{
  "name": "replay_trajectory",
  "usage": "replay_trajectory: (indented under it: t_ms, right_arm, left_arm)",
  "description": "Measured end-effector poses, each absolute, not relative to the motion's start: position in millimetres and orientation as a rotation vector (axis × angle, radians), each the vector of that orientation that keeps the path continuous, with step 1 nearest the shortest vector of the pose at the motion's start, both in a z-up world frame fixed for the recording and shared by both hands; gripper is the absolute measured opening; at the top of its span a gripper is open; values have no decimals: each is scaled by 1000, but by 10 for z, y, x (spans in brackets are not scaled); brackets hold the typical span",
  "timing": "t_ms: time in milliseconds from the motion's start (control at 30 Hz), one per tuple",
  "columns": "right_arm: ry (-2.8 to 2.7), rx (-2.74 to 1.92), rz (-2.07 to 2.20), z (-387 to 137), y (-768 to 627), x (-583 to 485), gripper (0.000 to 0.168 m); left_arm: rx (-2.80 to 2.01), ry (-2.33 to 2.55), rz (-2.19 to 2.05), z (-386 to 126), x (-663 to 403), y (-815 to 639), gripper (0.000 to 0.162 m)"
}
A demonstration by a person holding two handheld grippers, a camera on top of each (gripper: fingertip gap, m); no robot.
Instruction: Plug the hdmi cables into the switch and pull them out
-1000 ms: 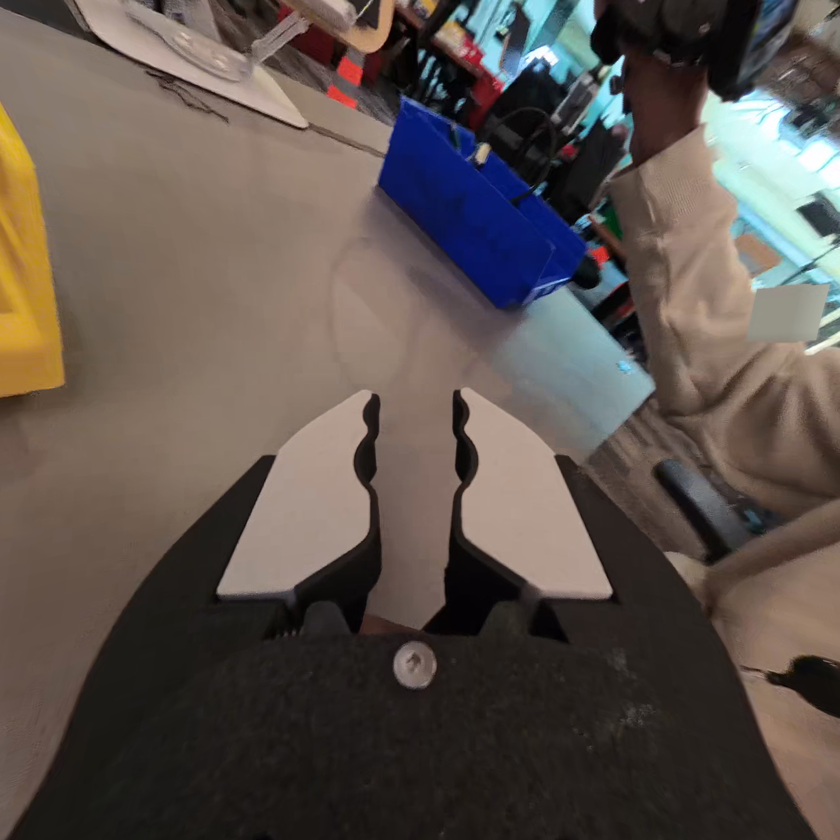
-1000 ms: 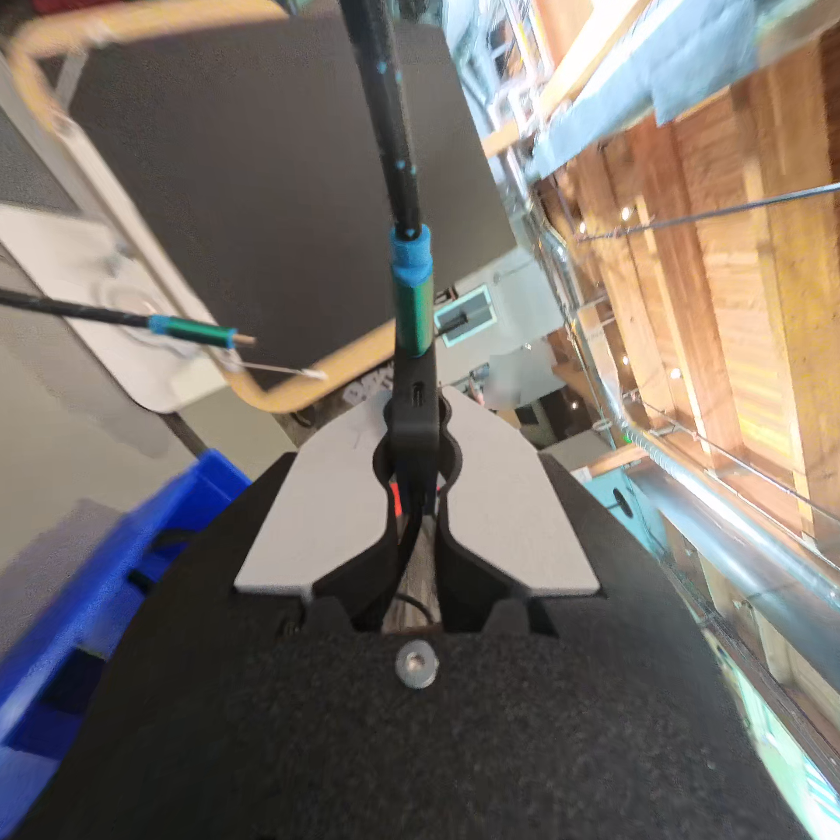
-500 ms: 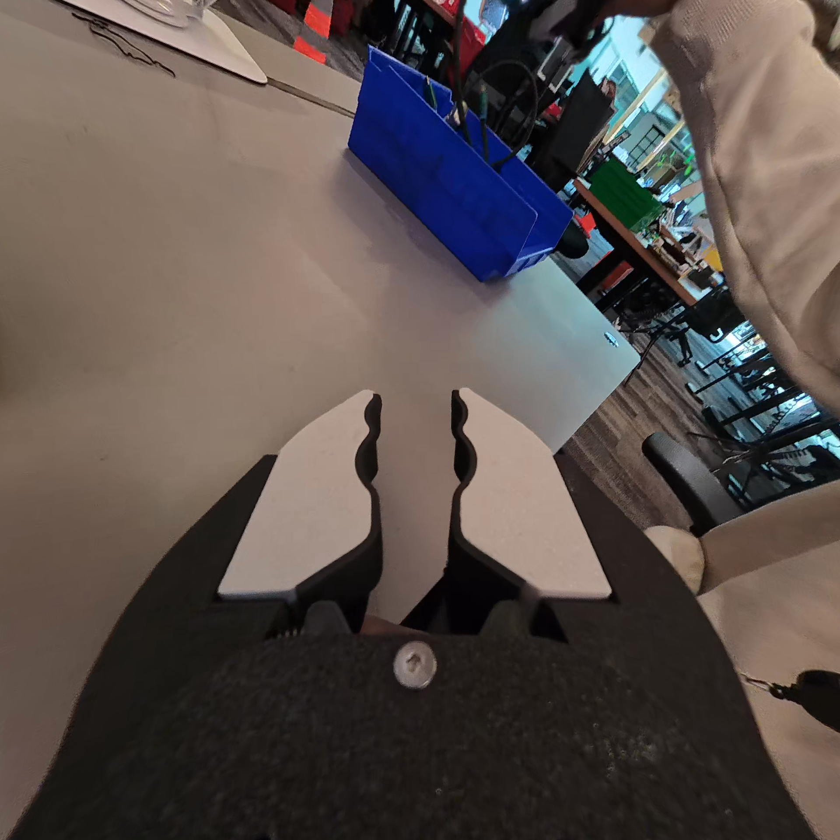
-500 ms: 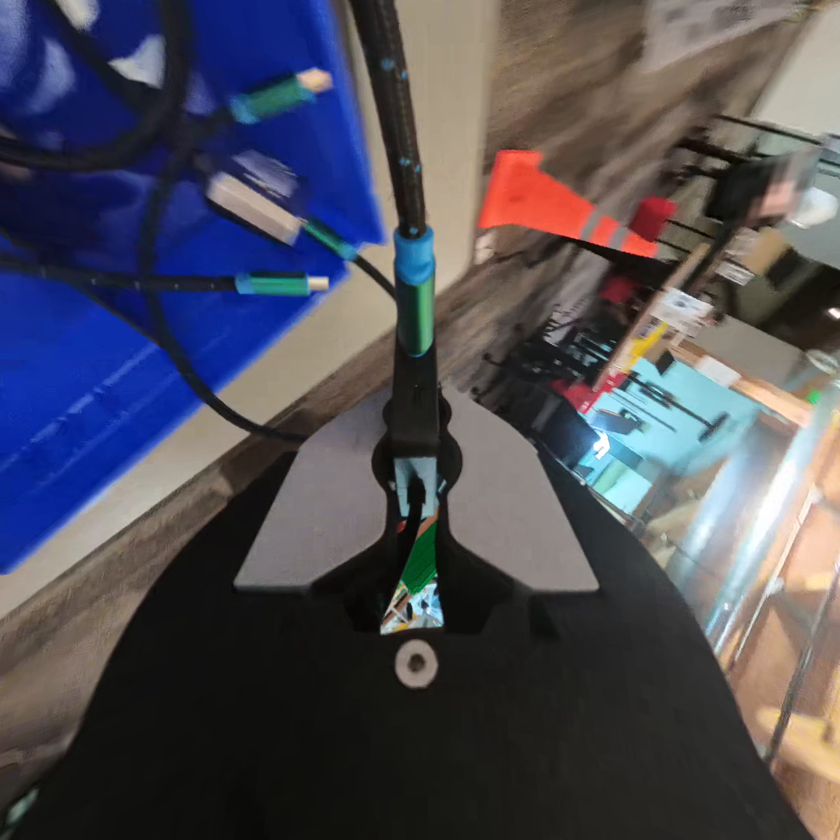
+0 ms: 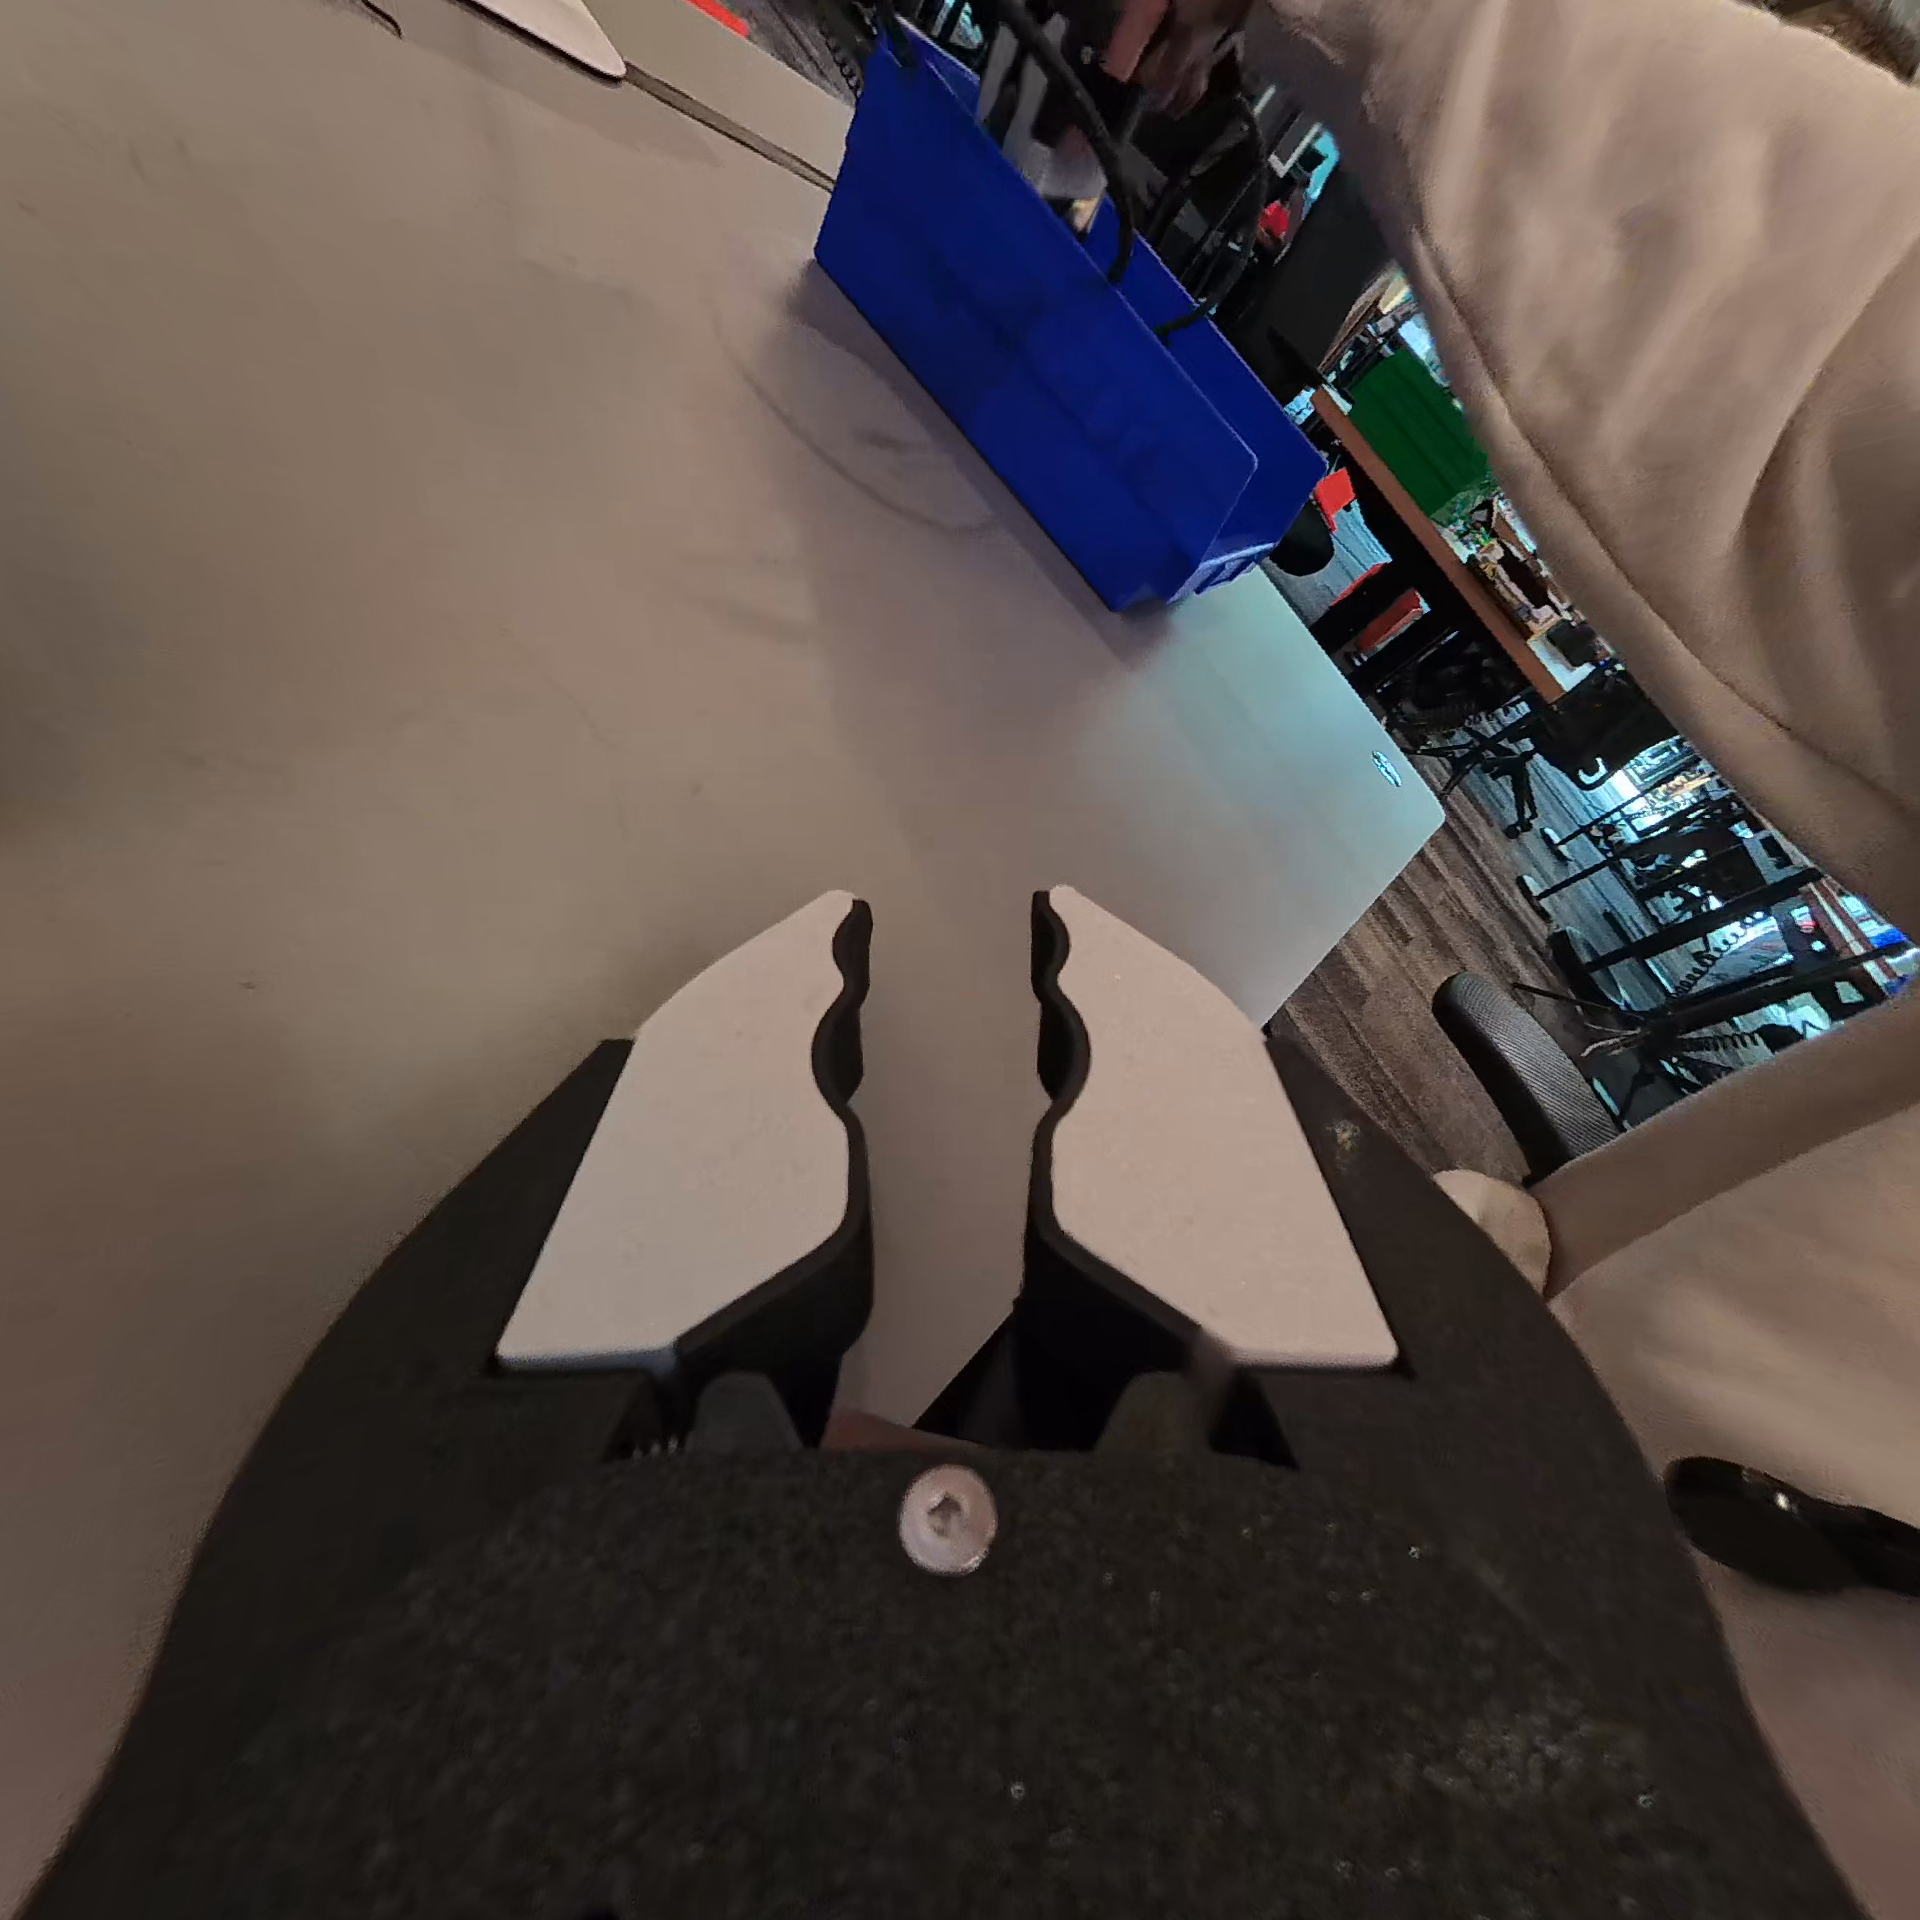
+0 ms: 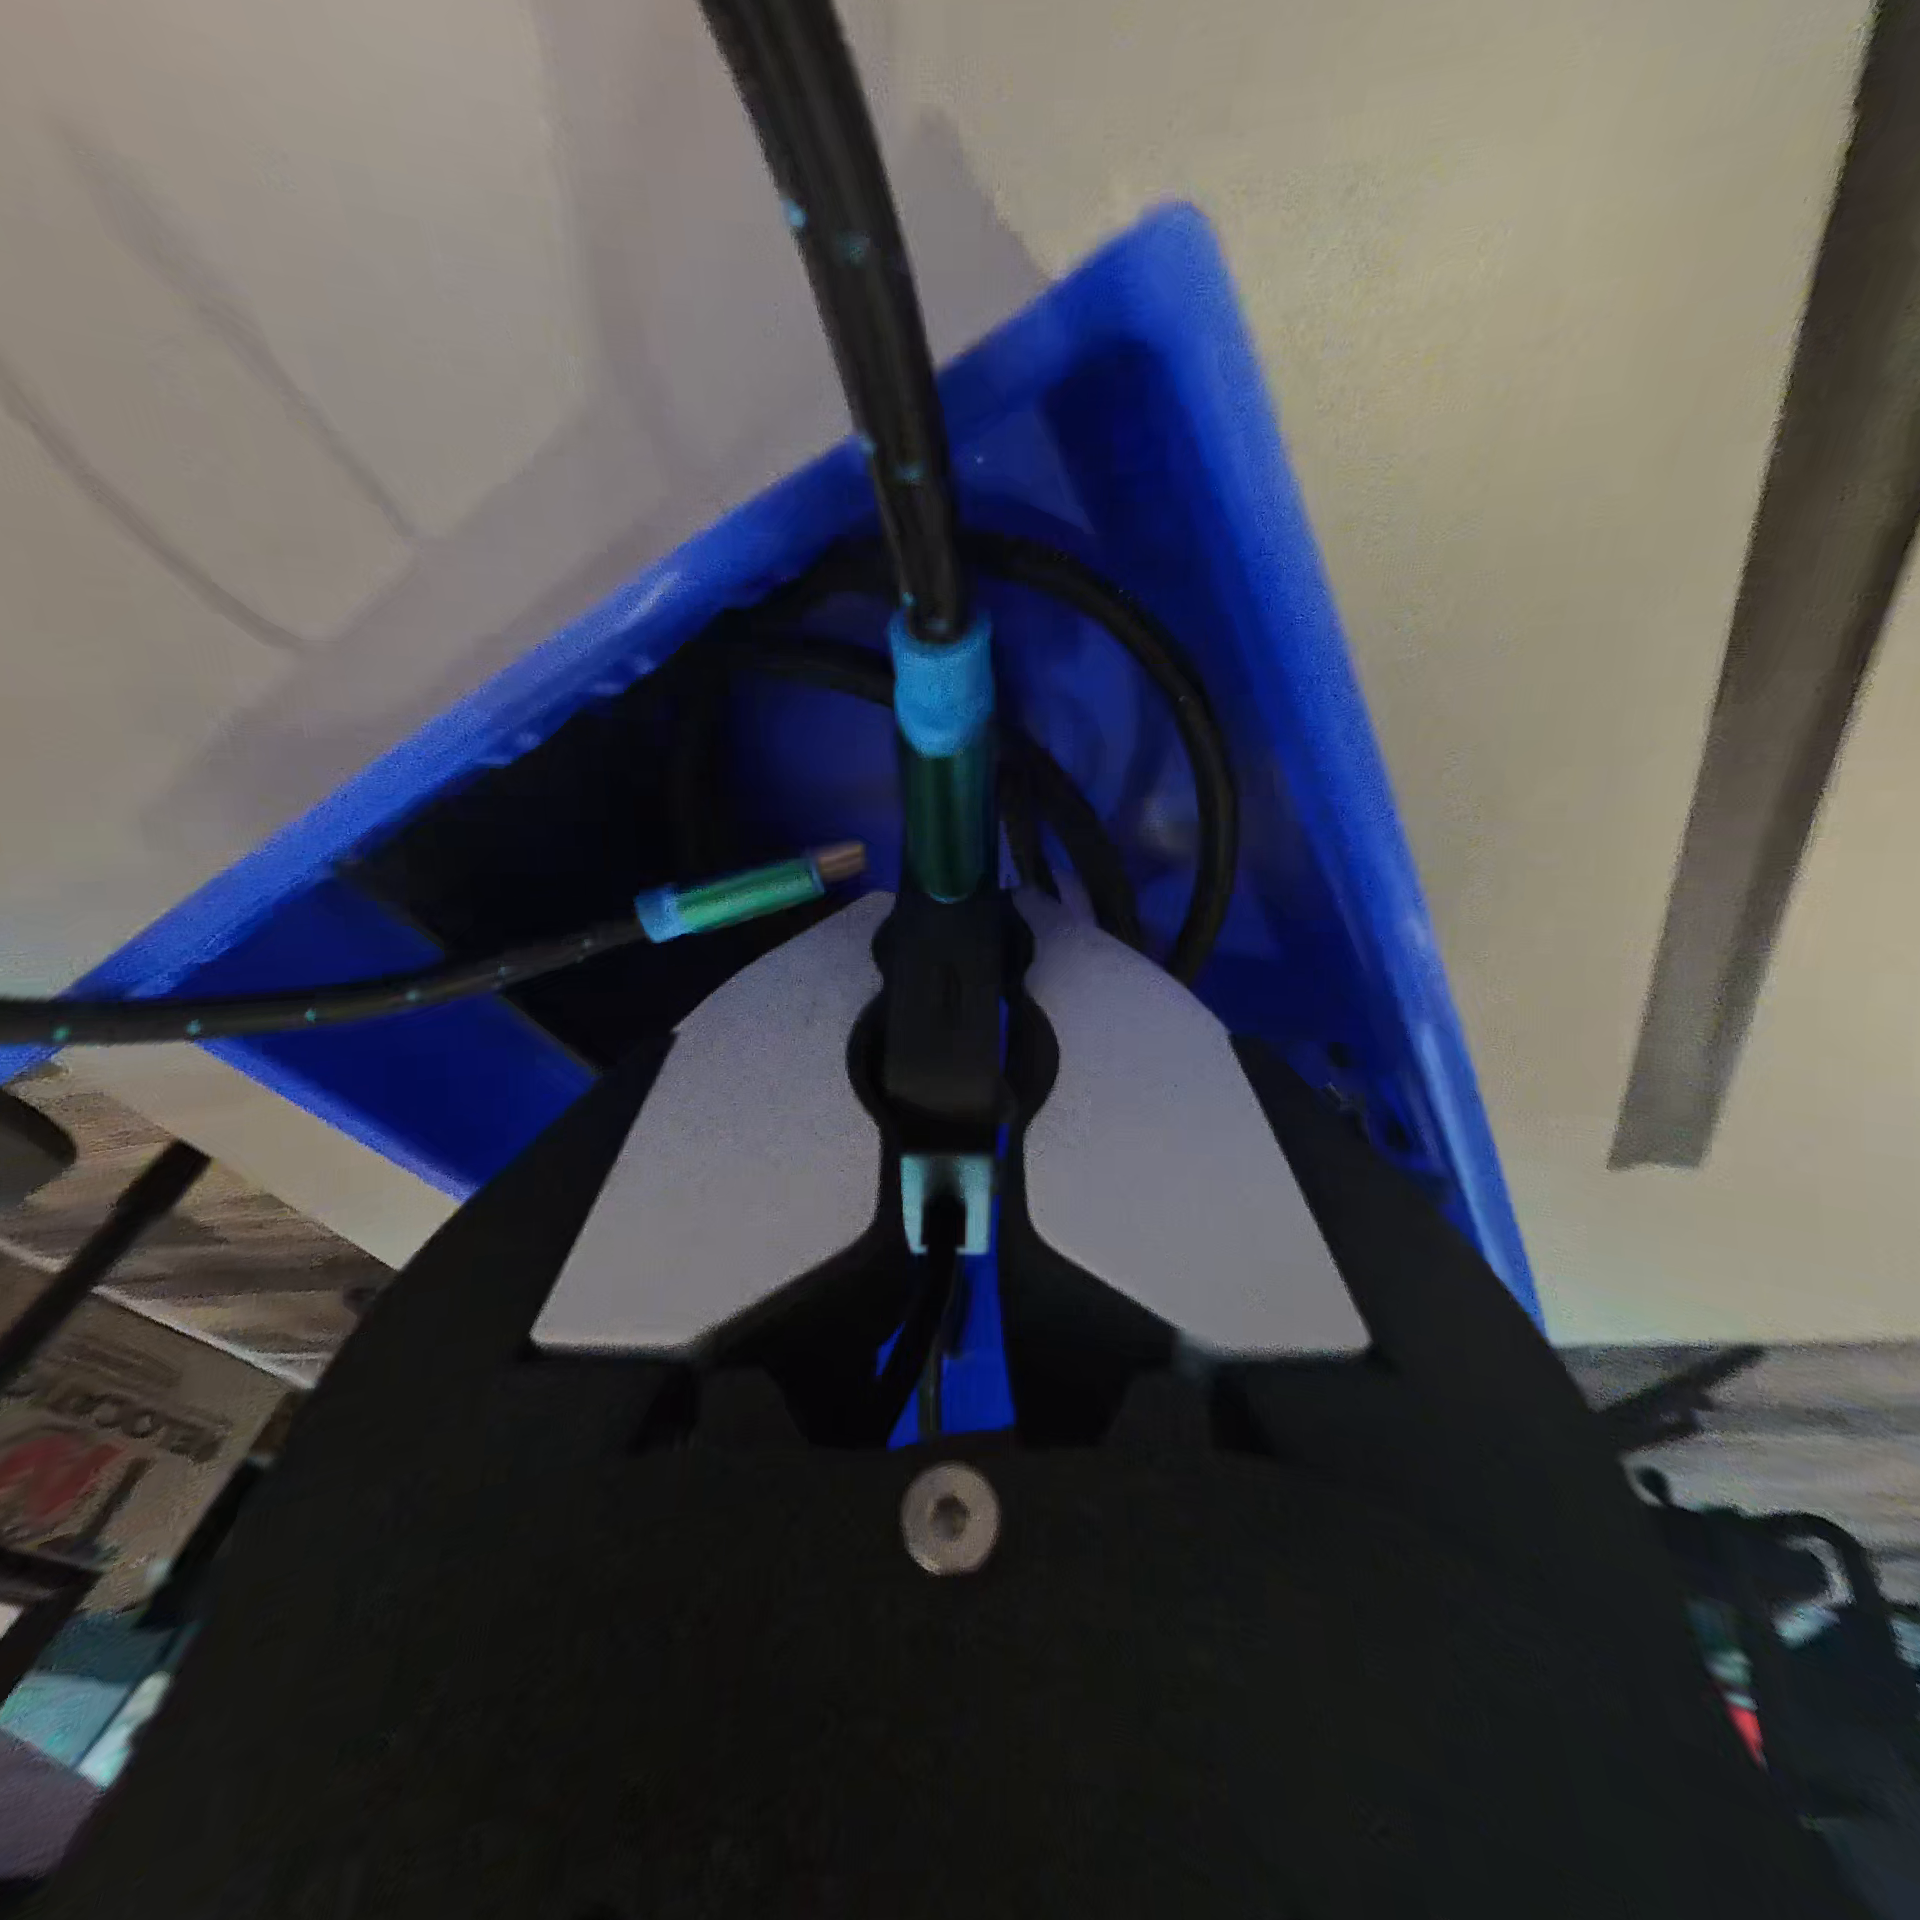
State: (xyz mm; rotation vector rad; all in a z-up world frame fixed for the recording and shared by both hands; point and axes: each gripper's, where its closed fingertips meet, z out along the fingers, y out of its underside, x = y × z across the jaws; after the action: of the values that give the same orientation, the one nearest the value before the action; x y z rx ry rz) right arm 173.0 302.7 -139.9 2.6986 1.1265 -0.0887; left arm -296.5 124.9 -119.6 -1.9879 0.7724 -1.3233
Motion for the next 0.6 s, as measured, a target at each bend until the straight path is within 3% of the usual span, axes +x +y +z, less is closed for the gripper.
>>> replay_trajectory:
  t_ms: [133, 300, 500, 600]
  right_arm:
    - [994, 2687, -258, -1573, 2927, 1807, 35]
    - [993, 3062, -371, -939, 3342, 2013, 51]
    - [965, 3593, 342, 273, 3849, 2744, 46]
    - [984, 3749, 545, 749, 3728, 2585, 46]
  left_arm:
    - [-2007, 796, -1274, -1268, -2978, 1285, 29]
    - [-2007, 778, -1312, -1259, -2976, 1313, 29]
    - [-2008, 781, -1359, -1240, -2911, 1296, 29]
    - [-2007, 805, -1346, -1247, -2884, 1274, 29]
